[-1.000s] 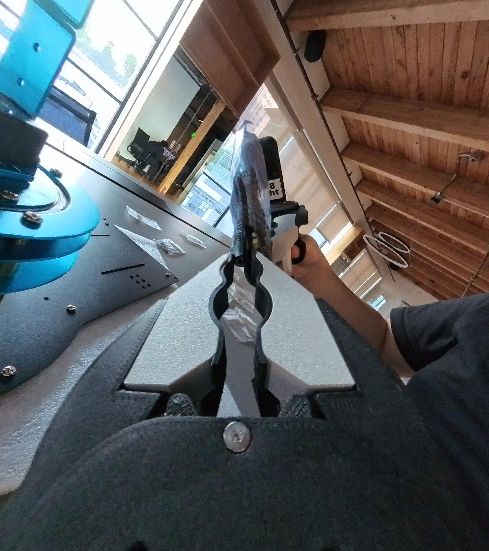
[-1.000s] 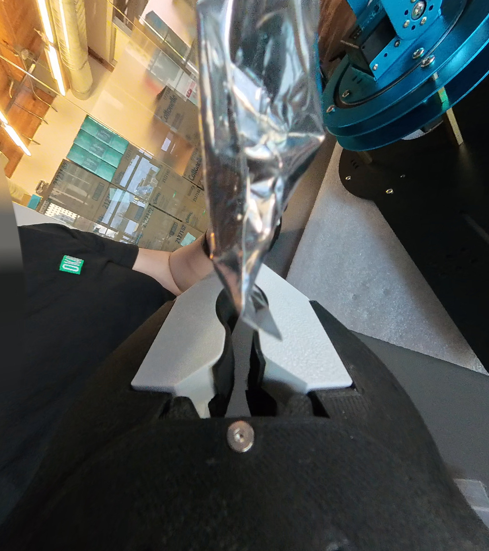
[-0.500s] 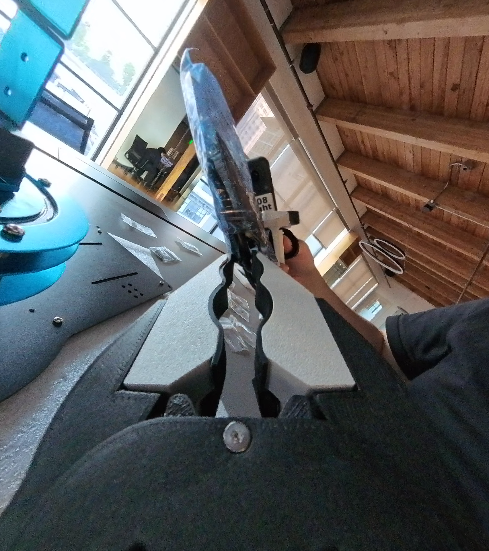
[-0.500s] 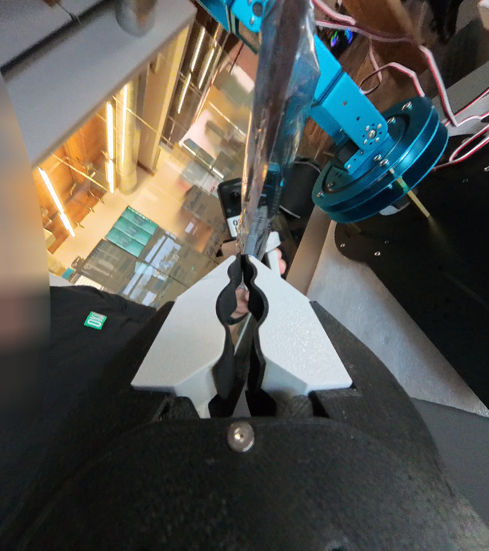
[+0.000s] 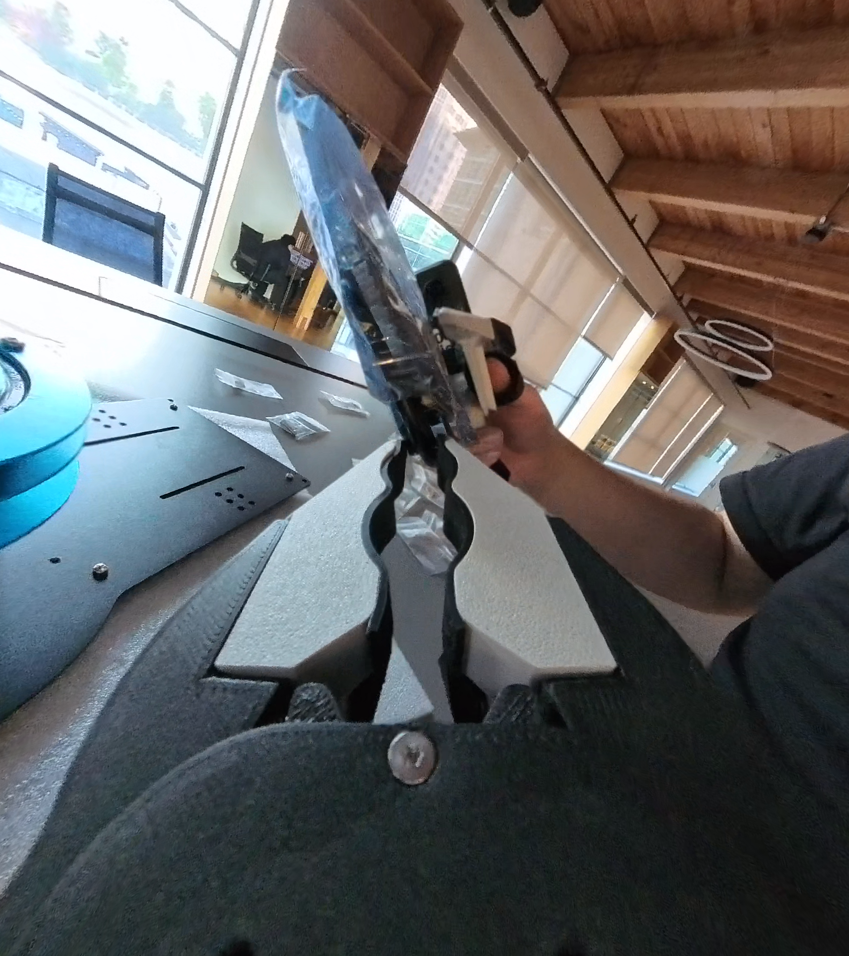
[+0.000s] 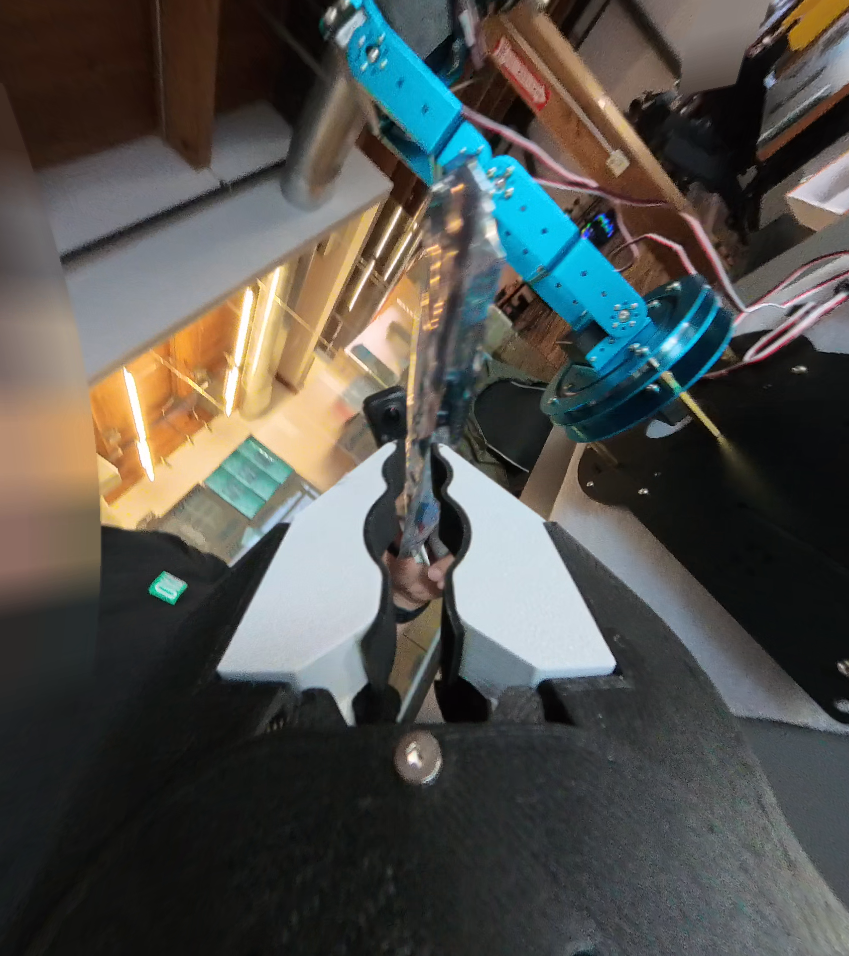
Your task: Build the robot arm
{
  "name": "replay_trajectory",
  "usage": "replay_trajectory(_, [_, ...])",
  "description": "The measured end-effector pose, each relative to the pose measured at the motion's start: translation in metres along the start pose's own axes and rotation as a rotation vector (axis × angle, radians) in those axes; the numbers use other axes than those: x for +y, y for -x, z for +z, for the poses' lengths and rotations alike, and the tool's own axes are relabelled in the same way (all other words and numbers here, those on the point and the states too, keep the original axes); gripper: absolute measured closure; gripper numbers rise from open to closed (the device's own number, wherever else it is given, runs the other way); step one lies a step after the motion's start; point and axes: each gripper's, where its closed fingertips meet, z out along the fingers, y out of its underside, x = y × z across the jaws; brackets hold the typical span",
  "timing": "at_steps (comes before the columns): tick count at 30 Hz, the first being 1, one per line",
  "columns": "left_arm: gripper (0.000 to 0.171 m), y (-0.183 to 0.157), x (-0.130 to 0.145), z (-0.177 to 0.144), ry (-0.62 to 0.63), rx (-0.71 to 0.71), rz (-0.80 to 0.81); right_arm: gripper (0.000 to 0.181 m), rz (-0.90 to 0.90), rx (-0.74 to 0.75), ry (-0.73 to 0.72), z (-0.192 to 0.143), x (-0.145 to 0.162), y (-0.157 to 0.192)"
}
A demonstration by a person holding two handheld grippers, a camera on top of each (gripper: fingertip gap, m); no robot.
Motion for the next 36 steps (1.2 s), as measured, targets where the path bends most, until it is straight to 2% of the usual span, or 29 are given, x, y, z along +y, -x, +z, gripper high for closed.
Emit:
replay_trajectory(5, [0.162, 0.0, 0.009, 0.004, 0.061, -0.023, 0.063, 0.176, 0.038, 0.007, -0.039, -0.005, 0.001, -0.011])
replay_trajectory(8, [0.162, 0.001, 0.009, 0.002, 0.068, -0.03, 0.068, 0.157, 0.061, 0.012, -0.082, -0.004, -0.007, -0.011])
replay_trajectory(10, [0.162, 0.001, 0.01, 0.003, 0.081, -0.033, 0.07, 0.177, 0.091, -0.019, -0.12, -0.007, -0.015, -0.008])
replay_trajectory(12, [0.162, 0.003, 0.009, 0.005, 0.086, -0.047, 0.059, 0.181, 0.114, -0.033, -0.157, -0.007, -0.018, -0.008])
replay_trajectory(19, [0.162, 0.001, -0.004, 0.01, -0.002, -0.033, -0.08, 0.181, 0.187, -0.076, -0.366, -0.011, -0.034, -0.006])
replay_trajectory(23, [0.162, -0.003, -0.003, 0.014, -0.025, -0.021, -0.118, 0.181, 0.247, -0.107, -0.455, -0.015, -0.039, -0.008])
replay_trajectory(28, [0.162, -0.005, 0.0, 0.016, -0.035, -0.014, -0.147, 0.181, 0.209, -0.086, -0.488, -0.018, -0.04, -0.008])
replay_trajectory(36, [0.163, 0.001, -0.012, 0.004, -0.069, 0.0, -0.19, 0.181, 0.134, -0.064, -0.381, -0.015, -0.036, -0.002])
